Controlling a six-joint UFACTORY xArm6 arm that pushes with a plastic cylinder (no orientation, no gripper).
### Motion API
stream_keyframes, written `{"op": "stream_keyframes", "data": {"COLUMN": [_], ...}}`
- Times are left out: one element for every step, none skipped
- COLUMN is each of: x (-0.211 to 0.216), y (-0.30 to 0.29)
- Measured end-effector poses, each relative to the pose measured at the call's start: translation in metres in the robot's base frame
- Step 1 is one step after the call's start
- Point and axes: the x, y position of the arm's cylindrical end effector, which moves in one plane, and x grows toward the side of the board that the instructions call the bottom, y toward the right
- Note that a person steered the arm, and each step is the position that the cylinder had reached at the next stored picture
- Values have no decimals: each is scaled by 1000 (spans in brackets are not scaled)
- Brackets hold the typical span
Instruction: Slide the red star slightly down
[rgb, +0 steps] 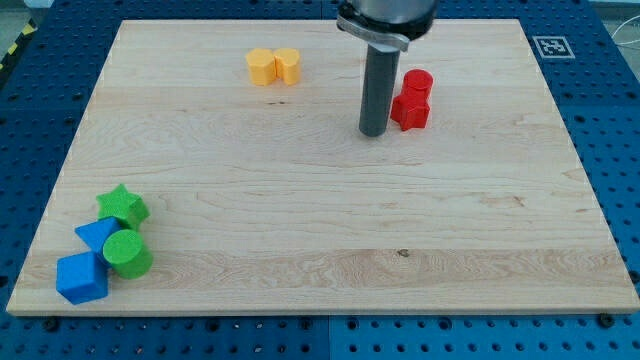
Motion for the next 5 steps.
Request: {"op": "stream_keyframes", "data": {"x": [-39, -50, -50, -34, -9], "y": [10, 45, 77, 85, 88]}}
